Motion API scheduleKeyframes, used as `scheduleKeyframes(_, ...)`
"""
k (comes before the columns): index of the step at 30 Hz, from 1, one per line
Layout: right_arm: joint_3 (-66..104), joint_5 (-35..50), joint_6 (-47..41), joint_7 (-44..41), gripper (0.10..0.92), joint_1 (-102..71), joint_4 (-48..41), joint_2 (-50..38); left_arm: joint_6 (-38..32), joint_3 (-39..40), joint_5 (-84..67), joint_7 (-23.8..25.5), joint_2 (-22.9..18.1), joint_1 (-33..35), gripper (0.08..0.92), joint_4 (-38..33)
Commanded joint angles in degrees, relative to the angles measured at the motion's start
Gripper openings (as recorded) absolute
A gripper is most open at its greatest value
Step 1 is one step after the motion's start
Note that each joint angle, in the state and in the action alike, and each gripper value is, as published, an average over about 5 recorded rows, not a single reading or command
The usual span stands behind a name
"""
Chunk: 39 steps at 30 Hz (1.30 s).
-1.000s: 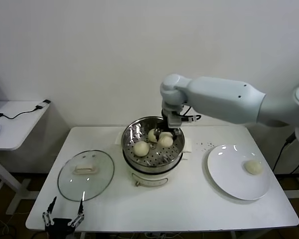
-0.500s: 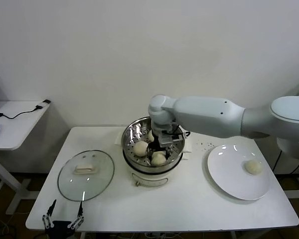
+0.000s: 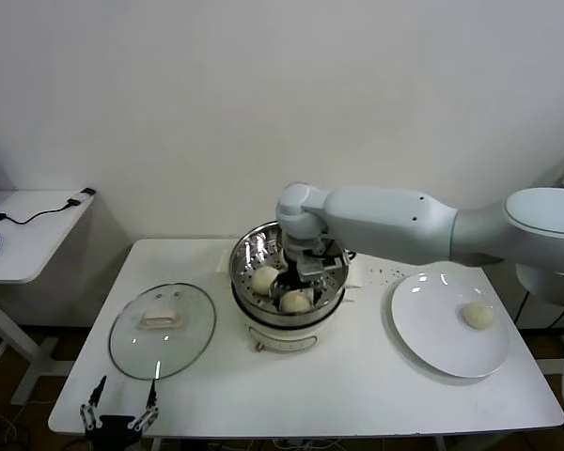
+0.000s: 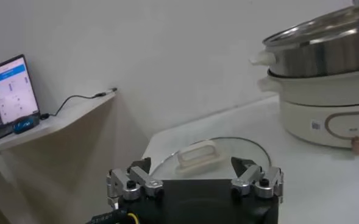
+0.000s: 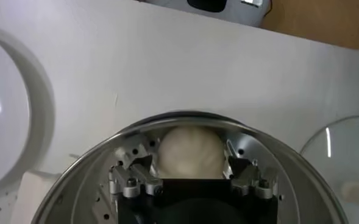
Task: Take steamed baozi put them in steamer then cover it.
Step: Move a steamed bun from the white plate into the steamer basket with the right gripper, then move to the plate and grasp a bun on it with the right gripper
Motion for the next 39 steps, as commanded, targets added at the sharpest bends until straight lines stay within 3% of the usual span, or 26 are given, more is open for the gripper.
scheduleKeyframes(1,3.8,-0.9,1.2,-0.6,0.823,2.2,-1.1,-3.0,0.0,0.2,0.2,0.0,0.0,0.0,0.823,-0.2)
scheduleKeyframes(6,3.9,1.7,-4.2,1.9,0.823,5.7,-3.4,-8.7,0.6,0.2,0.2,0.1,0.1,-0.8,0.823,-0.6)
scheduleKeyframes(15,-7.1,22.6,-36.0,7.4,0.823,13.7,-1.0,-25.6,0.9,0.8,0.6,0.2,0.1,-1.2,0.823,-1.2)
scheduleKeyframes(21,-0.5,27.5,-46.7,4.8,0.823,4.8,-1.3,-37.3,0.9,0.9,0.6,0.3,0.2,-1.4,0.823,-1.3)
scheduleKeyframes(28,17.0,19.5,-47.5,0.5,0.823,-14.4,-5.9,-43.7,0.9,1.3,1.2,0.5,0.0,-1.5,0.823,-1.8)
scheduleKeyframes(39,38.5,-0.4,-35.7,-0.6,0.823,-33.5,-21.2,-39.9,0.7,1.7,0.9,1.1,-0.5,-1.8,0.823,-1.9)
